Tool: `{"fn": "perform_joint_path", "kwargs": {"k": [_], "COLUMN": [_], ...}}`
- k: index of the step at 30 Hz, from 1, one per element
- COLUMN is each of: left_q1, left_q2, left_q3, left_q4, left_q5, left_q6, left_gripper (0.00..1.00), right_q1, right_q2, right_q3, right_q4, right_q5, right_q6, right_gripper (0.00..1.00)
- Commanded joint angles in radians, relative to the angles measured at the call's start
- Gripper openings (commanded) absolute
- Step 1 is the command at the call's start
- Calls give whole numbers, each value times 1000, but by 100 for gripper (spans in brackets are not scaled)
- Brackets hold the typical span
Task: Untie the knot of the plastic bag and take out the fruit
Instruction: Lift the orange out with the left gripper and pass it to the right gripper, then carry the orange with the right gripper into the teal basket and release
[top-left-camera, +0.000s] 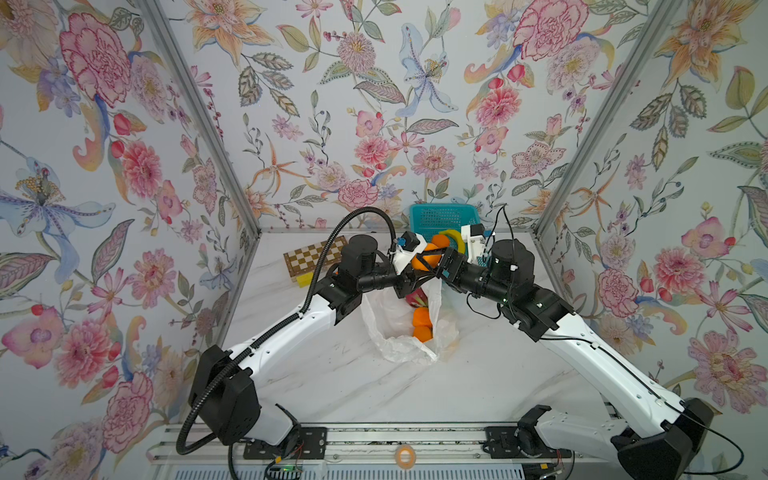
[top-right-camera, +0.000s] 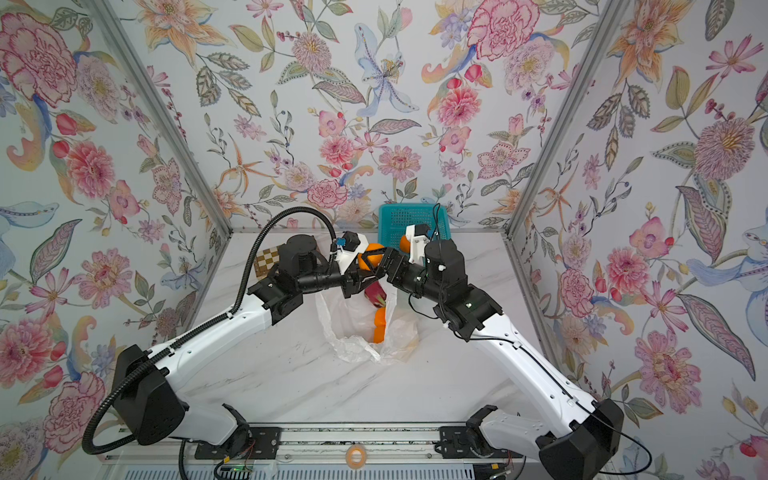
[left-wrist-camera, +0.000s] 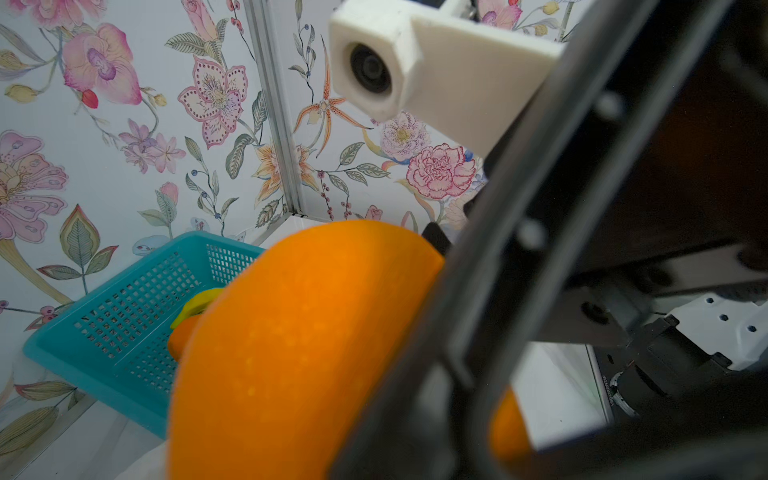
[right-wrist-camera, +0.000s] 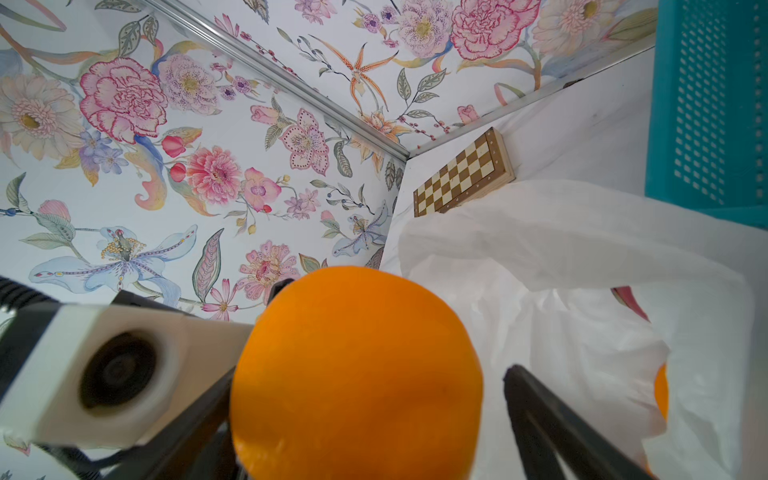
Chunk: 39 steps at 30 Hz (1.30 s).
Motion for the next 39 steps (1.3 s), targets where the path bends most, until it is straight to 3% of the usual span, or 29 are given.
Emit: {"fn": "perform_joint_path", "kwargs": {"k": [1,7,9,13,17,24,32,39], "left_q1": [-16,-21,-21,-20,-21,-18,-18,-18], "left_q2": [2,14,13,2,-7,-74,-126,-130], "left_q3": [39,62,59,52,57,27,43,76], "left_q4": [2,-54,-58,-66,-118,-163,-249,-299], "left_q5": [12,-11,-28,-81,-108,-188,-245,-302], "left_q6": [33,48,49,52,81,91,1,-75], "left_gripper": [42,48,52,71,83,92,98,99], "right_q1": [5,4,2,-2,-24,-119,-267,-351], "right_q2": [25,47,55,68,88,124,245,466], "right_q3": [22,4,3,4,18,73,160,284], "right_q4": [50,107,113,126,136,114,41,-39], "right_q5": [8,36,40,54,51,51,60,59], "right_q6": [9,20,24,27,32,-1,-40,-101], "right_gripper": [92,66,65,61,60,59,60,60]}}
